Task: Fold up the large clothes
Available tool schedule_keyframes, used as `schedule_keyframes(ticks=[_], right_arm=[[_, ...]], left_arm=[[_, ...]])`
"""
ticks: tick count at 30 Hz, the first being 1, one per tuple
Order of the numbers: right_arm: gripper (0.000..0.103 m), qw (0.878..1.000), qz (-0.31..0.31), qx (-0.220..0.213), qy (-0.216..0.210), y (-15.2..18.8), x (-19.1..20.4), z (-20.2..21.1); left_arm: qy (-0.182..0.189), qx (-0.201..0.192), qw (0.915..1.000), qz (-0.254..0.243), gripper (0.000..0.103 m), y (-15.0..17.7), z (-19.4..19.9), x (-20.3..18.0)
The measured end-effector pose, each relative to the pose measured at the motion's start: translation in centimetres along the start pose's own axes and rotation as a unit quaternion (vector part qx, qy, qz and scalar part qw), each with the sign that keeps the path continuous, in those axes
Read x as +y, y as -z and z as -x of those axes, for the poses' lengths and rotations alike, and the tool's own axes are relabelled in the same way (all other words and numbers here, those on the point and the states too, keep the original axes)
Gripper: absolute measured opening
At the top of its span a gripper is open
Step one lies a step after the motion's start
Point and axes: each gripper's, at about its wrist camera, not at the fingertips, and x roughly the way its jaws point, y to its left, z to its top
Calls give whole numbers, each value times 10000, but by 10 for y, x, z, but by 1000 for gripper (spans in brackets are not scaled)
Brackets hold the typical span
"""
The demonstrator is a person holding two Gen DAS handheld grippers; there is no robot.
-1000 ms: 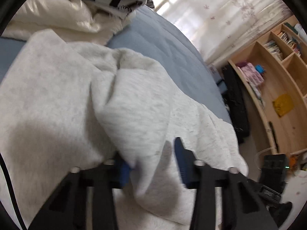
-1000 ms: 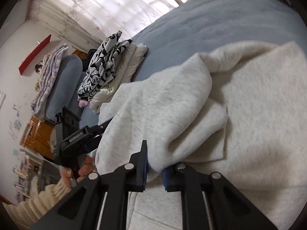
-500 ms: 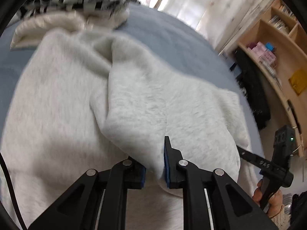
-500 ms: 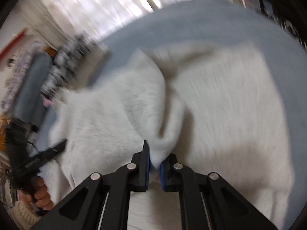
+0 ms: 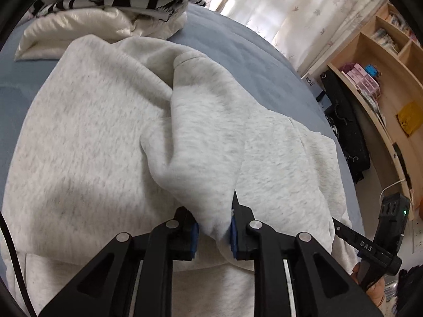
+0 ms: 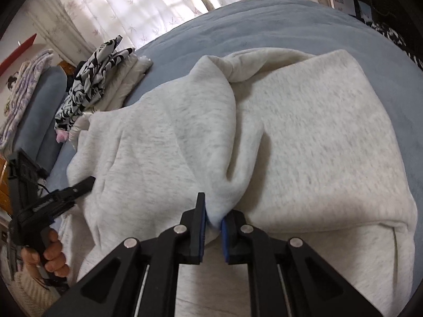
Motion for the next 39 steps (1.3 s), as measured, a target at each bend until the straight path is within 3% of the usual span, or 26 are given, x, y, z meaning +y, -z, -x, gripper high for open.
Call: schedule_keyframes(ticks=[3,7,9,12,14,16,19,23,24,27,31,35,39], right_arm=[[9,9996,105,-214,-140,1,4,13],[9,9998,85,-37,-174,3,7,3],[9,9999,116,60,-51,5,10,-5],[10,9998,74,191,36,6,9,-11],[16,9996,39,255,86,4,10,-4],[20,9994,32,261,240,1,12,6],[22,9991,68,1,412,-4,16,32],[23,9976,308,-420,463,-20,34,54],[24,9965,405,-532,509,-26,42,56],[32,9933,675,-824,453,-48,66,50],[32,9912,759,-1044,287,-79,87,20],[32,9919,753,-985,274,-98,92,-25],[32,9908,840,-784,716,-103,72,-72]], left_arm=[[-119,-237,9996,-128,16,-6,10,2],[-137,-266,9996,11,16,-11,9,13],[-253,-154,9995,-55,21,-8,0,16],[-349,-115,9993,52,38,-5,1,19],[-449,-141,9989,90,54,-3,10,23],[-730,-221,9971,29,63,-4,26,21],[-1141,-412,9923,-258,63,-4,48,8],[-1710,-993,9757,-944,63,-9,68,-33],[-1731,-1139,9720,-1112,63,-11,70,-46],[-1500,-1385,9710,-1241,63,-25,64,-69],[-1275,-1389,9752,-1155,62,-57,27,-86],[-1244,-1098,9823,-871,55,-78,-21,-76],[-1742,-878,9768,-884,56,-87,-63,-53]])
